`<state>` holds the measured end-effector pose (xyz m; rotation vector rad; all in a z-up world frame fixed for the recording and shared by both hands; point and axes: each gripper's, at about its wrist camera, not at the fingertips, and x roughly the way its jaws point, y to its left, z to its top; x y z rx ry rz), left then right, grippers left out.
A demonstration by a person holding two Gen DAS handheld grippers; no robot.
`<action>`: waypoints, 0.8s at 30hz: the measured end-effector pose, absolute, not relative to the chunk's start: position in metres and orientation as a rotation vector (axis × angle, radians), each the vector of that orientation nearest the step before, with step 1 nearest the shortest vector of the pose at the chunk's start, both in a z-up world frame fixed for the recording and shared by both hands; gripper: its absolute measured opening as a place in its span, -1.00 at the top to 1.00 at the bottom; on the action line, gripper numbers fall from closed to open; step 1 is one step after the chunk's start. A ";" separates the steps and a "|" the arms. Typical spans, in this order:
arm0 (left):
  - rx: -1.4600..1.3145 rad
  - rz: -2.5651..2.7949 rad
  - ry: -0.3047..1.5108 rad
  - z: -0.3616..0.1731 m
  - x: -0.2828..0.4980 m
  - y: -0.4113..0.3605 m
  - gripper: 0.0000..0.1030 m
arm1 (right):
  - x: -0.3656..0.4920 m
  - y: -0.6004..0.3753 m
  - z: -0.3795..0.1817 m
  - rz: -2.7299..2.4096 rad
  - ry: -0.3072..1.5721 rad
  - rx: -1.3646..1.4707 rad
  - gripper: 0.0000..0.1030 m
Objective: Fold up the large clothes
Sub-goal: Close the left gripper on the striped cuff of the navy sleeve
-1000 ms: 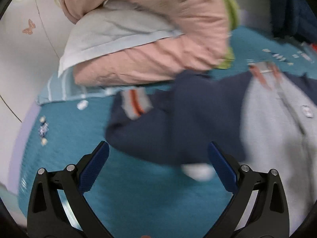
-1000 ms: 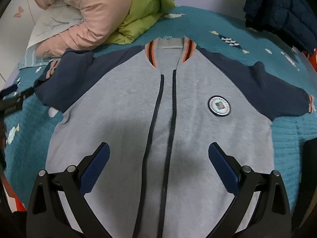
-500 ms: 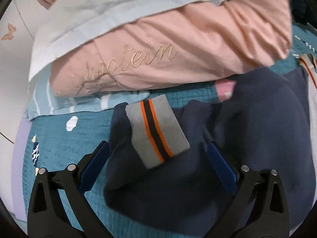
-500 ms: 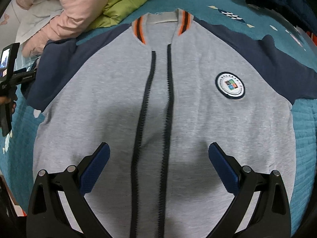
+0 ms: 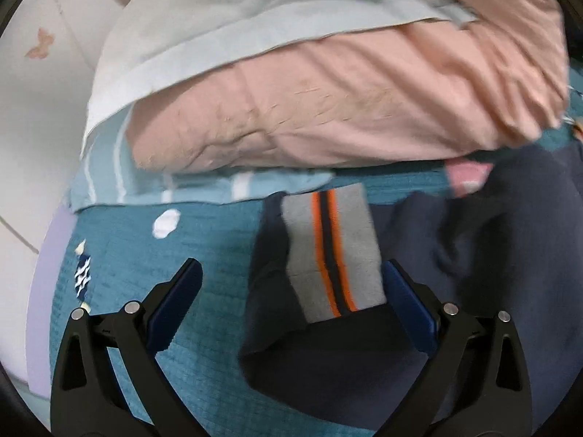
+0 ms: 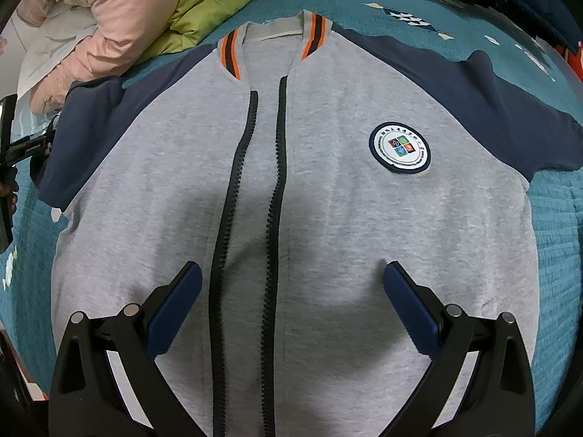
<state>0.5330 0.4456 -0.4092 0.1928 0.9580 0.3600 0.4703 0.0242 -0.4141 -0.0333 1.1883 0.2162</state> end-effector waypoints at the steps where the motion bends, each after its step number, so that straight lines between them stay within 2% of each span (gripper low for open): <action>1: 0.209 0.339 0.949 -0.405 0.533 0.439 -0.85 | 0.470 0.024 -0.414 0.214 1.187 -0.036 -0.86; 4: 0.357 0.338 0.974 -0.410 0.540 0.415 -0.81 | 0.469 0.022 -0.417 0.208 1.196 -0.029 -0.86; 5: 0.375 0.344 0.991 -0.414 0.542 0.413 -0.58 | 0.470 0.021 -0.417 0.206 1.198 -0.026 -0.86; 7: 0.322 0.316 1.020 -0.415 0.546 0.416 -0.30 | 0.468 0.020 -0.417 0.208 1.197 -0.023 -0.86; 8: 0.288 0.307 1.026 -0.415 0.547 0.418 -0.26 | 0.468 0.020 -0.417 0.208 1.196 -0.026 -0.86; 12: 0.300 0.293 1.042 -0.422 0.553 0.420 -0.20 | 0.469 0.020 -0.418 0.207 1.200 -0.041 -0.86; 15: 0.147 0.274 1.028 -0.418 0.551 0.436 -0.14 | 0.468 0.019 -0.418 0.208 1.203 -0.034 -0.86; 24: -0.174 0.190 0.980 -0.410 0.530 0.480 -0.13 | 0.464 0.017 -0.418 0.210 1.208 -0.032 -0.86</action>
